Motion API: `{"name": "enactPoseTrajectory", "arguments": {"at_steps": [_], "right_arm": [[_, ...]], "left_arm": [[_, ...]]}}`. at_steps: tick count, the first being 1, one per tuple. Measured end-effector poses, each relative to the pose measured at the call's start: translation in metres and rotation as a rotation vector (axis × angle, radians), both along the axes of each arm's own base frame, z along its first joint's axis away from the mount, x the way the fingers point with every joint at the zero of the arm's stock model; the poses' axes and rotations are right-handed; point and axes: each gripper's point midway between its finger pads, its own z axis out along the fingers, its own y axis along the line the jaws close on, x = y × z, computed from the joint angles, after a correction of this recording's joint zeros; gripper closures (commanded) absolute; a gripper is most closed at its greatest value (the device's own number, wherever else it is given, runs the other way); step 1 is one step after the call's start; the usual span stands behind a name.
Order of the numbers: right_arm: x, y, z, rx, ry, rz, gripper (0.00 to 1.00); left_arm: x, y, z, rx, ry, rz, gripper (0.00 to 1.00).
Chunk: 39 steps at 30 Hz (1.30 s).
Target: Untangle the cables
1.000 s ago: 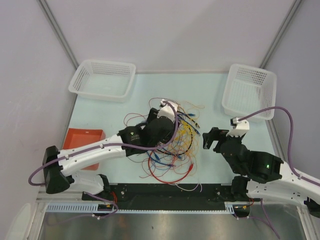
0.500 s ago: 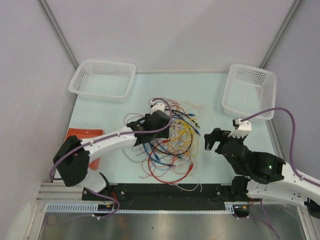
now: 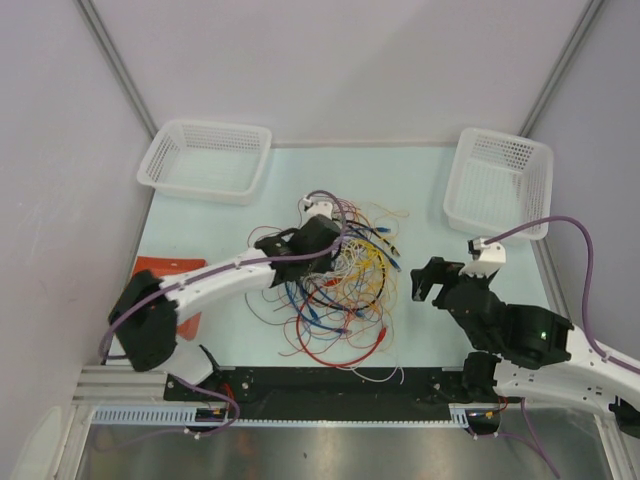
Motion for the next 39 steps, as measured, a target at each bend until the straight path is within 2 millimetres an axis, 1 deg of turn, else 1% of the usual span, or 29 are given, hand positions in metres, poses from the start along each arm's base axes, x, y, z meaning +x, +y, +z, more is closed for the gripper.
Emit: {"name": "enactPoseTrajectory", "arguments": {"at_steps": [1, 3, 4, 7, 8, 10, 11, 13, 14, 16, 18, 19, 21, 23, 28, 31, 34, 36, 39], "right_arm": [[0.0, 0.0, 0.001, 0.005, -0.001, -0.001, 0.04], [0.0, 0.0, 0.001, 0.009, -0.002, -0.001, 0.04], [0.0, 0.001, 0.001, 0.009, -0.002, 0.0, 0.04], [0.001, 0.005, 0.003, 0.011, -0.008, 0.008, 0.04], [0.002, 0.006, 0.004, 0.011, -0.011, 0.013, 0.04], [0.003, 0.011, 0.008, 0.022, -0.023, 0.027, 0.04], [0.004, 0.013, 0.011, 0.031, -0.032, 0.035, 0.04], [0.006, 0.019, 0.02, 0.05, -0.06, 0.054, 0.06], [0.006, 0.023, 0.026, 0.061, -0.076, 0.068, 0.07], [0.007, 0.03, 0.04, 0.09, -0.117, 0.105, 0.07], [0.007, 0.038, 0.056, 0.129, -0.163, 0.151, 0.07], [0.007, 0.043, 0.065, 0.148, -0.189, 0.174, 0.07], [0.006, 0.052, 0.084, 0.183, -0.244, 0.224, 0.08], [0.005, 0.062, 0.1, 0.211, -0.294, 0.266, 0.08], [-0.001, 0.089, 0.145, 0.295, -0.413, 0.384, 0.1], [-0.003, 0.107, 0.161, 0.315, -0.449, 0.441, 0.1], [-0.002, 0.128, 0.16, 0.301, -0.45, 0.487, 0.1], [0.0, 0.14, 0.153, 0.276, -0.439, 0.513, 0.1], [0.005, 0.158, 0.135, 0.219, -0.411, 0.538, 0.1]], "left_arm": [[0.002, 0.0, 0.025, -0.04, -0.041, 0.005, 1.0], [0.006, 0.0, 0.087, -0.143, -0.147, 0.013, 1.0], [0.007, 0.001, 0.126, -0.205, -0.209, 0.015, 1.0], [0.006, 0.007, 0.261, -0.415, -0.425, 0.006, 1.0], [0.003, 0.011, 0.294, -0.467, -0.479, 0.003, 1.0], [-0.009, 0.021, 0.366, -0.565, -0.585, -0.027, 1.0], [-0.015, 0.026, 0.396, -0.606, -0.632, -0.04, 1.0], [-0.026, 0.033, 0.445, -0.663, -0.699, -0.077, 1.0], [-0.031, 0.034, 0.464, -0.687, -0.726, -0.095, 1.0], [-0.038, 0.035, 0.493, -0.717, -0.761, -0.131, 1.0], [-0.044, 0.034, 0.511, -0.744, -0.778, -0.163, 1.0], [-0.046, 0.031, 0.514, -0.751, -0.777, -0.183, 1.0], [-0.046, 0.02, 0.51, -0.746, -0.752, -0.223, 1.0], [-0.044, 0.008, 0.498, -0.726, -0.713, -0.258, 1.0], [-0.035, -0.022, 0.454, -0.65, -0.588, -0.322, 1.0], [-0.032, -0.033, 0.429, -0.618, -0.524, -0.342, 1.0], [-0.033, -0.04, 0.415, -0.609, -0.483, -0.362, 1.0], [-0.034, -0.043, 0.411, -0.611, -0.463, -0.373, 1.0], [-0.037, -0.045, 0.411, -0.623, -0.455, -0.385, 1.0]]}}
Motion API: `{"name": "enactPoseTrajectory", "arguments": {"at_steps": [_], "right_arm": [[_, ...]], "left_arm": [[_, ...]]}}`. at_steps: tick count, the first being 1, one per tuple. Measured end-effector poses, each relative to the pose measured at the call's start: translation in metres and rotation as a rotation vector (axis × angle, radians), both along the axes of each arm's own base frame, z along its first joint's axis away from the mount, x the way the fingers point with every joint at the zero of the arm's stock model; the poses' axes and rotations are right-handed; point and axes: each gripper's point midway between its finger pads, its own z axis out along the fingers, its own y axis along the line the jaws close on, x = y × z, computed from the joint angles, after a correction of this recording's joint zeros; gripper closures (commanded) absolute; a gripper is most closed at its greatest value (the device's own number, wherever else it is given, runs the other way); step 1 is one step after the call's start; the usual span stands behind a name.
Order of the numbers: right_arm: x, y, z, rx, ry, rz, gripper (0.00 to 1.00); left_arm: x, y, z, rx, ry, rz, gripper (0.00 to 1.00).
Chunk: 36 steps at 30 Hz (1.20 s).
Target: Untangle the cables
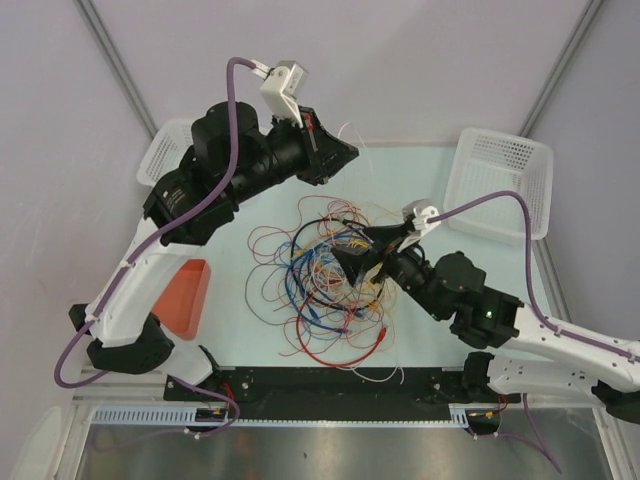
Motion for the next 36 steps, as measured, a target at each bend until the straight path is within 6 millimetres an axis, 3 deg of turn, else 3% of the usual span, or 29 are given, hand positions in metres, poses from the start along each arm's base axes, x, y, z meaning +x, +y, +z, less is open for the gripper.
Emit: {"name": "enactPoseTrajectory", "arguments": {"at_steps": [8, 12, 14, 15, 17, 18, 19, 23, 25, 26, 28, 29, 30, 31, 34, 36], "right_arm": [[0.021, 0.026, -0.027, -0.078, 0.007, -0.024, 0.11], [0.038, 0.034, -0.04, -0.096, 0.025, -0.042, 0.17], [0.044, 0.038, -0.043, -0.09, 0.03, -0.041, 0.29], [0.046, 0.04, -0.044, -0.087, 0.031, -0.038, 0.48], [0.047, 0.046, -0.046, -0.076, 0.039, -0.028, 0.66], [0.048, 0.048, -0.048, -0.075, 0.043, -0.024, 0.88], [0.048, 0.049, -0.049, -0.075, 0.047, -0.023, 1.0], [0.049, 0.046, -0.049, -0.059, 0.069, -0.031, 1.0], [0.049, 0.039, -0.049, -0.059, 0.083, -0.046, 1.0], [0.049, 0.031, -0.046, -0.052, 0.093, -0.06, 1.0], [0.053, 0.012, -0.038, -0.033, 0.105, -0.096, 1.0], [0.057, 0.001, -0.03, -0.026, 0.111, -0.121, 1.0], [0.062, -0.011, -0.019, -0.013, 0.113, -0.152, 1.0], [0.068, -0.023, -0.003, 0.009, 0.107, -0.184, 1.0], [0.079, -0.056, 0.047, 0.073, 0.07, -0.271, 1.0], [0.084, -0.078, 0.086, 0.121, 0.033, -0.323, 1.0]], "left_arm": [[-0.006, -0.006, -0.008, 0.012, 0.013, -0.032, 1.0], [-0.007, -0.008, -0.016, 0.026, 0.025, -0.034, 1.0], [-0.007, -0.008, -0.017, 0.029, 0.028, -0.035, 1.0], [-0.007, -0.007, -0.017, 0.029, 0.028, -0.035, 1.0], [-0.008, -0.006, -0.017, 0.028, 0.027, -0.035, 1.0], [-0.009, -0.005, -0.016, 0.026, 0.025, -0.035, 1.0], [-0.01, -0.004, -0.016, 0.025, 0.024, -0.035, 1.0], [-0.009, 0.01, -0.017, 0.023, 0.017, 0.018, 0.96], [-0.007, 0.024, -0.021, 0.023, 0.014, 0.076, 0.78], [-0.005, 0.032, -0.025, 0.022, 0.018, 0.108, 0.55], [-0.001, 0.051, -0.036, 0.02, 0.031, 0.17, 0.3], [0.002, 0.058, -0.043, 0.023, 0.038, 0.193, 0.13], [0.006, 0.068, -0.05, 0.016, 0.055, 0.235, 0.05], [0.01, 0.075, -0.058, 0.018, 0.064, 0.267, 0.0], [0.018, 0.09, -0.092, 0.02, 0.107, 0.35, 0.0], [0.018, 0.099, -0.129, 0.043, 0.151, 0.398, 0.0]]}}
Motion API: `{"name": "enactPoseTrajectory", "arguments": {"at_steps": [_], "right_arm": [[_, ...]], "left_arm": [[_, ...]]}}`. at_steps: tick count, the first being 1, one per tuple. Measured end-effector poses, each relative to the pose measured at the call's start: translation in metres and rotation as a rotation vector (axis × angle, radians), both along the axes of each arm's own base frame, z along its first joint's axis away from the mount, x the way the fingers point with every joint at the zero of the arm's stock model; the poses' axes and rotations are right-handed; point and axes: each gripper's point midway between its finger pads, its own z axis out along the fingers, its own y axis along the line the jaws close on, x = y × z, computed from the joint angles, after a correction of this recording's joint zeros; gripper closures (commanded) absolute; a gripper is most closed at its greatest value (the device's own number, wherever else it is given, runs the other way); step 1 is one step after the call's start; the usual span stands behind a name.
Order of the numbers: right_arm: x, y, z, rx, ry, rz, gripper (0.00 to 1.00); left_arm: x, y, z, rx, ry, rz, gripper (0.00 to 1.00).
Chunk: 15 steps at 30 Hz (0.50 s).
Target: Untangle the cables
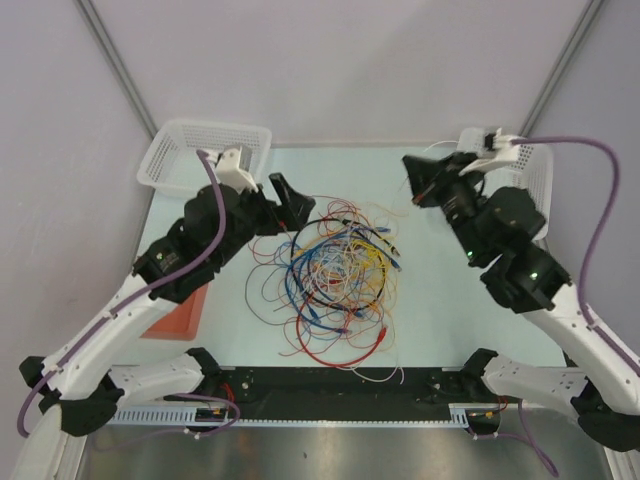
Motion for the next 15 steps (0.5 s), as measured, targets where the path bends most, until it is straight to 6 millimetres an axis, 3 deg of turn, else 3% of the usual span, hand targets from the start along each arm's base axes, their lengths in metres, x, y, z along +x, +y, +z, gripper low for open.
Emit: {"name": "enactPoseTrajectory", "arguments": {"at_steps": [3, 6, 12, 15], "right_arm": [[0.008, -0.037, 0.058, 0.07, -0.068, -0.102, 1.0], [0.022, -0.072, 0.097, 0.115, -0.111, -0.216, 1.0], [0.051, -0.115, 0.143, 0.164, -0.161, -0.377, 1.0], [0.079, -0.137, 0.15, 0.161, -0.162, -0.478, 1.0]], "left_arm": [[-0.004, 0.017, -0.048, 0.016, 0.054, 0.067, 0.0], [-0.01, 0.029, -0.071, -0.002, 0.078, 0.107, 0.01], [-0.018, 0.029, -0.107, -0.065, 0.13, 0.109, 0.0], [-0.025, 0.024, -0.14, -0.058, 0.199, 0.088, 0.01]]}}
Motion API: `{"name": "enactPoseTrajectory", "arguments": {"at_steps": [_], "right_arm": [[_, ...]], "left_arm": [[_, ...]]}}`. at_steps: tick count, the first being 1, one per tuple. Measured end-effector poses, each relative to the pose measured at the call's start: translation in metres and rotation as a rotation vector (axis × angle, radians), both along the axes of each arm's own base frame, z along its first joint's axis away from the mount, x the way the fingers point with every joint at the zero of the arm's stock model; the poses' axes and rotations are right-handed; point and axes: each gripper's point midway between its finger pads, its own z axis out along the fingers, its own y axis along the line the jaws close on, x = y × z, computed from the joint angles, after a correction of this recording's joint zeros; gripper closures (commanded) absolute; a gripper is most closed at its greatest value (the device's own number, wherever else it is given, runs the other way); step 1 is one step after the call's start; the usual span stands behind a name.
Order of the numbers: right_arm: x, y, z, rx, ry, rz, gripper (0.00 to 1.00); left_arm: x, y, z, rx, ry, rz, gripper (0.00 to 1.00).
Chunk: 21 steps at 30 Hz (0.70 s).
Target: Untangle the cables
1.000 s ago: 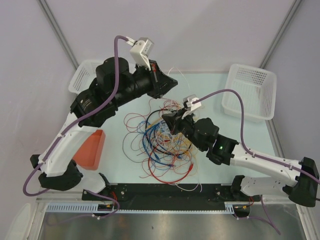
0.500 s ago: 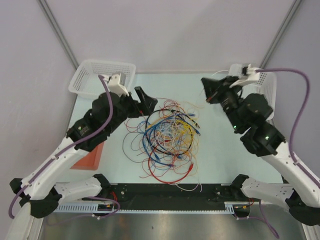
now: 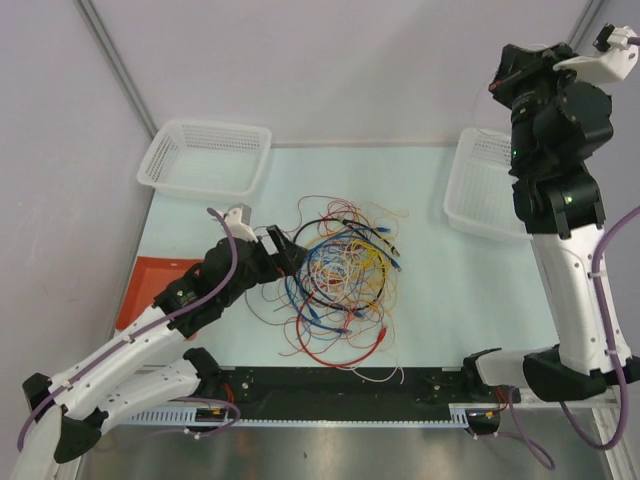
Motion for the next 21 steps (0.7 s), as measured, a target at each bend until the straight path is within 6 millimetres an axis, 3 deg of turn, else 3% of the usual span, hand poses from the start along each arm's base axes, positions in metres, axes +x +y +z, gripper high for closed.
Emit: {"name": "enactPoseTrajectory", "arguments": {"at_steps": [5, 7, 12, 21], "right_arm": [[0.045, -0.037, -0.022, 0.018, 0.063, -0.129, 1.0], [0.061, -0.057, -0.034, 0.026, 0.089, -0.183, 1.0], [0.092, -0.075, -0.049, 0.038, 0.118, -0.234, 1.0], [0.131, -0.094, -0.015, 0.064, 0.019, -0.286, 1.0]], "left_arm": [[-0.013, -0.004, -0.048, 0.002, 0.103, -0.029, 0.02], [-0.017, -0.005, -0.058, -0.008, 0.126, -0.04, 0.02], [-0.022, -0.01, -0.073, -0.029, 0.153, -0.064, 0.02], [-0.041, -0.015, -0.133, -0.005, 0.297, -0.108, 0.03]]}}
